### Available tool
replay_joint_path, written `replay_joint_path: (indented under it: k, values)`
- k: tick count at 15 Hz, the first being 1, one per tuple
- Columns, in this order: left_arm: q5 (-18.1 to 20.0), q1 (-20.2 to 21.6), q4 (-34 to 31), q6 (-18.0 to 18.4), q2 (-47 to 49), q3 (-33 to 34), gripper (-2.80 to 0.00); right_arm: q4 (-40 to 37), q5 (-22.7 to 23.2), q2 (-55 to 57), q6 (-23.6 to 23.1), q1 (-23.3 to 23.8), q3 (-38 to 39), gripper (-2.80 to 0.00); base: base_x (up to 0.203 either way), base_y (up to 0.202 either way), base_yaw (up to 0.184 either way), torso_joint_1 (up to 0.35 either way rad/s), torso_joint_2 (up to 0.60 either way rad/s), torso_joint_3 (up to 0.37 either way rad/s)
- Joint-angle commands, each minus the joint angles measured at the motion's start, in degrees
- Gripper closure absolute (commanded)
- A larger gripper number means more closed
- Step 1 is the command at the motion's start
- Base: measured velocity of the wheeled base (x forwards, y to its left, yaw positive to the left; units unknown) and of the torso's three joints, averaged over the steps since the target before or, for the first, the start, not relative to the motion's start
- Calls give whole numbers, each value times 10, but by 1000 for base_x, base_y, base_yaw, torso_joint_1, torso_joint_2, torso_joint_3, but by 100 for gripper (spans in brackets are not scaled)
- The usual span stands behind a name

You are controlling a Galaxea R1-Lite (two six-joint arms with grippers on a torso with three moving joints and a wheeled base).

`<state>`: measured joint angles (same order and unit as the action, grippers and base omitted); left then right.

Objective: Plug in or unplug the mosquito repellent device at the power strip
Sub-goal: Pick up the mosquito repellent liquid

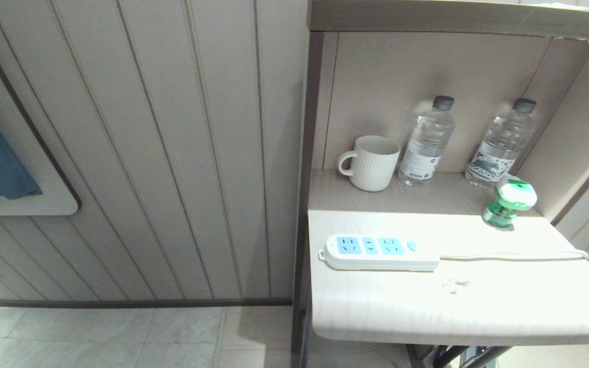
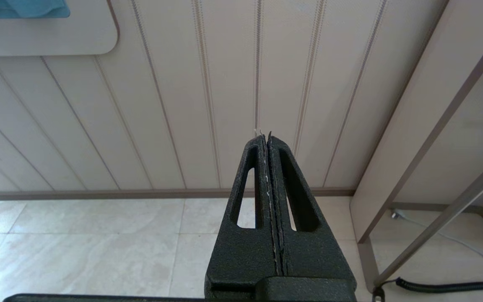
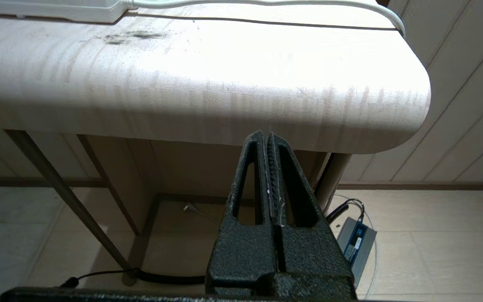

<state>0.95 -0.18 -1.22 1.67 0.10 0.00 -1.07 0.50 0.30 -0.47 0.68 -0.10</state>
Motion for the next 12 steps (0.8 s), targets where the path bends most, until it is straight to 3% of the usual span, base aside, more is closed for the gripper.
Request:
replay_joint_path:
  k: [1,12]
  values:
    - [0,0,0,0,1,0,0,-1,-8,0,20,-2,0,0,0,0,0,0,0,0]
    - [0,0,0,0,1,0,0,0,-11,0,25,-2,0,0,0,0,0,0,0,0]
